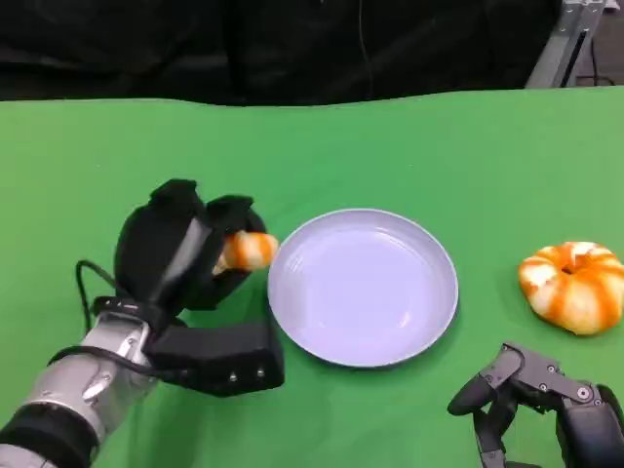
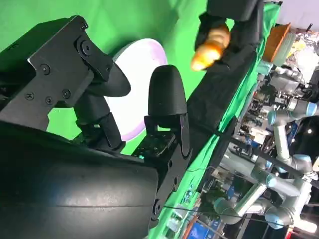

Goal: Grasp the bread from the table and place it into the plate.

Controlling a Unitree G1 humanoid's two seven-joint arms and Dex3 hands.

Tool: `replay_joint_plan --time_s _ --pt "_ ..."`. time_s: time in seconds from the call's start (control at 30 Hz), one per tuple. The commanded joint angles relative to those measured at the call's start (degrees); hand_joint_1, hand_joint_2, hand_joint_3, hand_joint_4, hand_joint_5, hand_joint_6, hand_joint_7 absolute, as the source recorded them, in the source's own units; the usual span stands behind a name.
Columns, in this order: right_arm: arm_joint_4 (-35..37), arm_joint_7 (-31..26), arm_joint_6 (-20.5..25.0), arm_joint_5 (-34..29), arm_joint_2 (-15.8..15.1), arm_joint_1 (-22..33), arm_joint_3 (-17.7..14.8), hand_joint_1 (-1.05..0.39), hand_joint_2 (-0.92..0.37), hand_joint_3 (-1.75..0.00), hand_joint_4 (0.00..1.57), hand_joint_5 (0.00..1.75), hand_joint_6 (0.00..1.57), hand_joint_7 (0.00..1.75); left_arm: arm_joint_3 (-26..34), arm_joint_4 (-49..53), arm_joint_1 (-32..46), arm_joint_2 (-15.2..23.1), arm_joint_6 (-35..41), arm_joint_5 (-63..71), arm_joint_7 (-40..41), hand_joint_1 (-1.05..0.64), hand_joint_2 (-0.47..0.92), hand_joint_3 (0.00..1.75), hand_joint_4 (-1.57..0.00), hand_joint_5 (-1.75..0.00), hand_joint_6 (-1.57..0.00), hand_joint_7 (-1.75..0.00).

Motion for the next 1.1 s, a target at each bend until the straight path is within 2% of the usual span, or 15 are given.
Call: replay_joint_plan --time_s 0.03,0.3,0.6,0.63,0.67,0.73,0.77,0.83,0.87,0.9,0.93,0.97,1.07,1.1 --pt "-0.3 0.1 0.0 0.6 -0.3 0.3 0.0 0.10 -0.33 -1.34 0.80 1.72 0.80 1.27 0.3 -3.3 -0.2 -1.0 -1.3 -0.6 -0.4 -0.16 0.24 1.45 -0.95 -1.75 -0.79 -1.62" --pt "-0.3 0.0 -0.2 0.3 -0.2 0.4 0.0 0.10 -0.33 -1.34 0.81 1.72 0.79 1.26 -0.8 -2.9 -2.8 -5.9 -1.1 -1.1 -5.3 -0.16 0.23 1.46 -0.95 -1.75 -0.73 -1.74" --pt "-0.5 -0.2 -0.2 0.1 0.1 0.6 0.4 0.09 -0.32 -1.35 0.81 1.71 0.80 1.26 -2.0 2.9 -5.6 -11.8 -0.9 -1.3 -8.6 -0.12 0.25 1.32 -0.93 -1.75 -0.74 -1.71" --pt "-0.4 -0.3 -0.3 0.1 0.1 0.6 0.4 0.09 -0.32 -1.35 0.81 1.72 0.80 1.26 -2.1 3.4 -5.9 -12.2 -0.7 -1.6 -9.6 -0.12 0.26 1.30 -0.92 -1.75 -0.75 -1.66" --pt "-0.5 -0.2 -0.3 0.1 0.1 0.7 0.4 0.09 -0.32 -1.35 0.81 1.72 0.80 1.26 -2.1 3.4 -6.2 -12.8 0.4 -2.3 -12.2 -0.13 0.28 1.26 -0.91 -1.75 -0.79 -1.53" --pt "-0.5 -0.2 -0.2 0.1 0.1 0.7 0.5 0.08 -0.32 -1.35 0.81 1.72 0.80 1.26 -2.0 2.9 -6.4 -13.2 1.8 -3.1 -15.4 -0.16 0.43 1.00 -0.81 -1.74 -0.86 -1.06" --pt "-0.5 -0.2 -0.2 0.1 0.1 0.7 0.5 0.07 -0.32 -1.35 0.81 1.72 0.80 1.26 -2.3 2.2 -6.6 -13.1 3.2 -3.1 -18.5 -0.17 0.45 0.96 -0.80 -1.73 -0.87 -0.98" --pt "-0.5 -0.2 -0.3 0.3 0.1 0.6 0.4 0.07 -0.32 -1.35 0.81 1.72 0.80 1.26 -3.1 0.9 -7.0 -12.7 5.2 -2.9 -23.6 -0.21 0.64 0.58 -0.64 -1.15 -0.66 -0.48" --pt "-0.5 -0.2 -0.2 0.2 0.1 0.6 0.4 0.07 -0.32 -1.35 0.81 1.73 0.80 1.26 -3.6 -0.1 -7.0 -12.4 6.4 -2.5 -26.1 -0.26 0.78 0.33 -0.54 -0.85 -0.59 -0.24" --pt "-0.6 -0.2 -0.2 0.1 0.1 0.7 0.4 0.07 -0.32 -1.35 0.81 1.73 0.80 1.26 -3.9 -0.9 -6.8 -12.1 7.3 -2.2 -27.6 -0.36 0.85 0.22 -0.35 -0.66 -0.46 -0.14" --pt "-0.7 -0.2 -0.2 0.1 0.1 0.7 0.4 0.07 -0.32 -1.35 0.80 1.73 0.80 1.26 -4.2 -1.7 -6.7 -11.8 8.2 -1.8 -28.8 -0.41 0.88 0.17 -0.24 -0.56 -0.39 -0.09" --pt "-0.7 -0.2 -0.1 0.0 0.1 0.7 0.4 0.07 -0.31 -1.35 0.81 1.72 0.80 1.26 -4.6 -2.7 -6.4 -11.5 9.0 -1.5 -30.3 -0.56 0.91 0.20 -0.10 -0.42 -0.27 -0.03" --pt "-0.7 -0.1 -0.2 0.1 0.1 0.6 0.4 0.08 -0.31 -1.36 0.81 1.71 0.80 1.26 -5.4 -5.5 -5.8 -10.6 10.9 -1.3 -33.9 -0.77 0.92 0.34 -0.01 -0.13 -0.11 -0.01" --pt "-0.6 -0.1 -0.3 0.1 0.1 0.6 0.3 0.09 -0.31 -1.36 0.81 1.70 0.80 1.26 -5.5 -6.2 -5.6 -10.4 11.4 -1.4 -34.7 -0.80 0.92 0.36 0.00 -0.09 -0.10 -0.01"
